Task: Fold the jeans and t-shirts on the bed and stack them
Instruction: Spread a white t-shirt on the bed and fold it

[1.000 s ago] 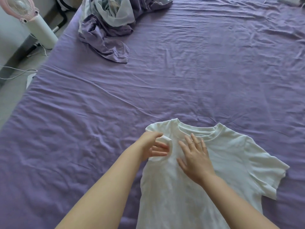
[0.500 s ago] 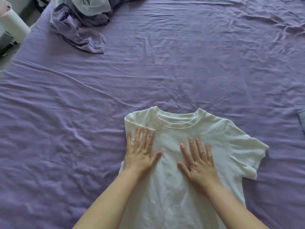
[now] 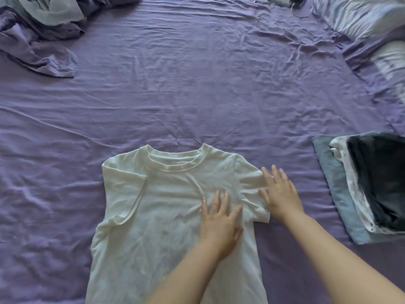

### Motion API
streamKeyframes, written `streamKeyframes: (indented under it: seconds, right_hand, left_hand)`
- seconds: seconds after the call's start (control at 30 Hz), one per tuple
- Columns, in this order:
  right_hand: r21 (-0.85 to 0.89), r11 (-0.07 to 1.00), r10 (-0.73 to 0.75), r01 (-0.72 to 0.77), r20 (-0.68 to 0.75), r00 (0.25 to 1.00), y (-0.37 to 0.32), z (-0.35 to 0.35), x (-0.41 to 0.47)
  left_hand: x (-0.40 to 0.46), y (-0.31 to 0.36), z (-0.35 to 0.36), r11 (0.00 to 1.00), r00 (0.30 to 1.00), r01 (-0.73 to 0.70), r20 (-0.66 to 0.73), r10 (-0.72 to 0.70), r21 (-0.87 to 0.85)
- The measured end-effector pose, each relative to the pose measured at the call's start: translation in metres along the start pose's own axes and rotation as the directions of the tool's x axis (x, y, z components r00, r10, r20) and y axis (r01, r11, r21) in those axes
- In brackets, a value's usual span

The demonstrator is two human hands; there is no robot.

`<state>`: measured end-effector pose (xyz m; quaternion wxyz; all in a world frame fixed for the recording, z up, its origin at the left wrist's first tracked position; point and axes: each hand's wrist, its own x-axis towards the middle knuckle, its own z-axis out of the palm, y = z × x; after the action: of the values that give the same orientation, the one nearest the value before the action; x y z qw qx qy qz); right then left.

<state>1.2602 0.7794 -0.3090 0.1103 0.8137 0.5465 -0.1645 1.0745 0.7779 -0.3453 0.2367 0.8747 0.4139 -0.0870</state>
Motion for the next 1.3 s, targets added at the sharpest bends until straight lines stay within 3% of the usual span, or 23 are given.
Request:
streamKeyframes:
  seconds: [0.07, 0.17, 0.23, 0.37, 0.43, 0.5, 0.53, 0.57, 0.63, 0.7, 0.73, 0.8, 0.87, 1.03, 1.17, 1.3]
  right_hand:
    - [0.127, 0.989, 0.069, -0.072, 0.024, 0.997, 0.007, -0.002, 0.008]
    - [0.162, 0.979, 0.134, -0.127, -0.032, 0.990, 0.010, -0.004, 0.011]
    - [0.222, 0.971, 0.116, -0.086, -0.123, 0.986, 0.006, -0.009, 0.009]
    - [0.391, 0.920, 0.023, 0.035, -0.142, 0.990, -0.020, -0.030, 0.004]
    - [0.626, 0.778, -0.002, 0.056, -0.086, 0.996, -0.040, -0.037, 0.005]
    - [0.898, 0.431, -0.064, -0.088, 0.128, 0.990, -0.060, -0.040, 0.002]
    - [0.930, 0.345, -0.119, -0.128, 0.178, 0.977, -0.066, -0.037, 0.001]
    - [0.926, 0.365, -0.164, -0.100, 0.169, 0.972, -0.070, -0.032, -0.002]
    - [0.809, 0.583, -0.201, 0.078, 0.051, 0.978, -0.066, -0.018, -0.006]
    - [0.471, 0.826, -0.320, 0.310, -0.062, 0.945, -0.056, 0.001, -0.009]
    - [0.277, 0.875, -0.391, 0.396, -0.076, 0.917, -0.052, 0.013, -0.012]
    - [0.010, 0.874, -0.486, 0.487, -0.045, 0.873, -0.050, 0.033, -0.019]
    - [-0.060, 0.870, -0.492, 0.490, -0.027, 0.870, -0.056, 0.049, -0.028]
    - [-0.106, 0.929, -0.369, 0.355, -0.160, 0.916, -0.082, 0.066, -0.043]
    - [-0.074, 0.889, -0.457, 0.451, -0.184, 0.870, -0.099, 0.084, -0.086]
    - [-0.032, 0.890, -0.454, 0.455, -0.143, 0.879, -0.100, 0.101, -0.141]
  left_hand:
    - [0.006, 0.016, 0.003, 0.999, 0.999, -0.035, 0.022, 0.034, 0.018]
    - [0.007, 0.019, 0.004, 0.998, 0.998, -0.048, 0.046, 0.046, 0.043]
    - [0.005, 0.013, 0.001, 0.997, 0.998, -0.043, 0.045, 0.040, 0.065]
    - [-0.004, -0.011, -0.016, 0.988, 0.996, 0.055, 0.055, -0.064, 0.141]
    - [-0.010, -0.024, -0.025, 0.982, 0.991, 0.101, 0.069, -0.113, 0.163]
    - [-0.017, -0.035, -0.029, 0.977, 0.986, 0.134, 0.079, -0.149, 0.166]
    - [-0.022, -0.040, -0.030, 0.975, 0.984, 0.146, 0.081, -0.161, 0.165]
    - [-0.026, -0.045, -0.030, 0.974, 0.982, 0.155, 0.080, -0.170, 0.162]
    - [-0.034, -0.054, -0.028, 0.971, 0.977, 0.184, 0.079, -0.198, 0.156]
    - [-0.042, -0.062, -0.023, 0.964, 0.973, 0.207, 0.069, -0.220, 0.166]
    - [-0.046, -0.065, -0.020, 0.961, 0.972, 0.213, 0.060, -0.226, 0.175]
    - [-0.054, -0.068, -0.015, 0.959, 0.977, 0.206, 0.011, -0.212, 0.193]
    - [-0.061, -0.067, -0.014, 0.965, 0.983, 0.185, -0.044, -0.180, 0.188]
    - [-0.069, -0.067, -0.003, 0.969, 0.990, 0.144, -0.028, -0.141, 0.200]
    - [-0.090, -0.062, 0.000, 0.969, 0.984, 0.160, 0.045, -0.171, 0.187]
    - [-0.128, -0.068, 0.022, 0.975, 0.986, 0.122, 0.092, -0.141, 0.186]
